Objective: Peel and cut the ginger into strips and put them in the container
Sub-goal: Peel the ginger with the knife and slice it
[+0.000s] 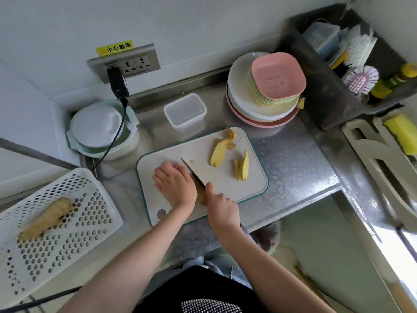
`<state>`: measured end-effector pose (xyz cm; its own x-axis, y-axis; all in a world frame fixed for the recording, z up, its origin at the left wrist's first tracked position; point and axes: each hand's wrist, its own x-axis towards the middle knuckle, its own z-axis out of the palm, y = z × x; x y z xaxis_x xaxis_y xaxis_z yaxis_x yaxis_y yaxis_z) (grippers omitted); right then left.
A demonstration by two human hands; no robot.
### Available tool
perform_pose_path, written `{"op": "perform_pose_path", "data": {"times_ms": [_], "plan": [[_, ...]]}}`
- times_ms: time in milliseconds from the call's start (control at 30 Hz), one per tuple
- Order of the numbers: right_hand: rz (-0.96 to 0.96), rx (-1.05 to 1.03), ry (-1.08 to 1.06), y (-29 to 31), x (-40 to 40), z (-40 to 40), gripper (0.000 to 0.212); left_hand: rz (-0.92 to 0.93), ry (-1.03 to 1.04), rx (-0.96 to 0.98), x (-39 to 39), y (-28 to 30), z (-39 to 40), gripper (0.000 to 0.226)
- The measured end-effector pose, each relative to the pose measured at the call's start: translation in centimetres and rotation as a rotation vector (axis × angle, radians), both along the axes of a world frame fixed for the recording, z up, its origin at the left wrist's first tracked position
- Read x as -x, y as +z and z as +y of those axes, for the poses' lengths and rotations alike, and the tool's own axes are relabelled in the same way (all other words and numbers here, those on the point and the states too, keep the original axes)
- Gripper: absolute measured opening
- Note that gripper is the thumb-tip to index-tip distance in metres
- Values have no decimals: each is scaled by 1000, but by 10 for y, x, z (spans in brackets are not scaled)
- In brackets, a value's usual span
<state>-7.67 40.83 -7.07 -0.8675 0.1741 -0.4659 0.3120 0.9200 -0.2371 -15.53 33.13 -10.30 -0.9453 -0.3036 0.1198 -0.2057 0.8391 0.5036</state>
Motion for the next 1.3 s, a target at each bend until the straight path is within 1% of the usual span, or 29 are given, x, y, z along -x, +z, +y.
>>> {"op": "perform_pose_path", "data": {"times_ms": [67, 133, 167, 267, 333, 367, 400, 467, 500, 533, 567, 600, 633, 667, 700, 733, 800, 833, 867, 900, 933, 967, 1033, 1100, 1167, 1233, 1300], "plan": [[2, 6, -3, 1, -1, 0, 39, -158, -81, 64, -29, -4, 1, 32], [2, 15, -6, 2, 1, 1, 31, -336, -163, 76, -44, -12, 5, 40], [0, 13, 1, 3, 2, 2, 28, -388, -171, 69, -45, -17, 7, 45], [-3, -33, 54, 2, 3, 13, 32, -435, -137, 103, -46, -20, 8, 57], [18, -91, 0, 1, 2, 31, 39, -497, -124, 108, -47, -20, 10, 64], [31, -111, -50, -1, 1, 42, 40, -503, -112, 129, -46, -18, 9, 68], [49, -99, -99, -3, 1, 51, 36, -494, -99, 141, -46, -16, 9, 70], [123, 7, -206, -6, 3, 65, 9, -469, -69, 132, -47, -13, 10, 68], [169, 111, -271, -8, 4, 69, 7, -418, -62, 125, -47, -11, 10, 63], [213, 232, -319, -8, 5, 71, 16, -311, -77, 121, -46, -8, 10, 56], [243, 374, -383, -7, 5, 72, 20, -145, -118, 108, -45, -6, 8, 47], [267, 537, -471, -4, 6, 72, 22, 25, -190, 46, -43, -5, 7, 38], [260, 703, -572, 0, 7, 73, 24, 126, -281, -85, -39, 2, 9, 30], [220, 872, -671, 3, 7, 75, 25, 149, -322, -260, -33, 9, 14, 25], [165, 1028, -754, 7, 6, 78, 27, 84, -287, -458, -27, 20, 22, 22], [115, 1147, -803, 12, 6, 80, 28, -49, -176, -674, -19, 29, 31, 22], [52, 1281, -845, 19, 5, 84, 29, -443, 56, -1170, -5, 48, 46, 28], [35, 1305, -850, 20, 6, 86, 29, -622, 95, -1377, 0, 52, 49, 32], [24, 1307, -840, 21, 6, 88, 29, -763, 75, -1502, 4, 55, 51, 35], [20, 1293, -822, 20, 5, 89, 29, -862, 27, -1557, 4, 58, 51, 36], [24, 1266, -802, 19, 5, 90, 29, -920, -16, -1577, 3, 58, 49, 34], [35, 1229, -785, 18, 5, 91, 30, -949, -42, -1575, 2, 59, 48, 28], [72, 1152, -781, 14, 5, 94, 30, -934, -74, -1509, 1, 53, 44, 12], [127, 1096, -849, 11, 3, 102, 29, -896, -96, -1438, 1, 46, 39, 16], [162, 1055, -925, 10, 0, 113, 28, -881, -99, -1424, 5, 42, 36, 20], [154, 1010, -937, 8, -4, 124, 29, -885, -68, -1424, 10, 41, 35, 29], [151, 956, -903, 8, -8, 128, 30, -896, -106, -1359, 16, 40, 41, 38]]}}
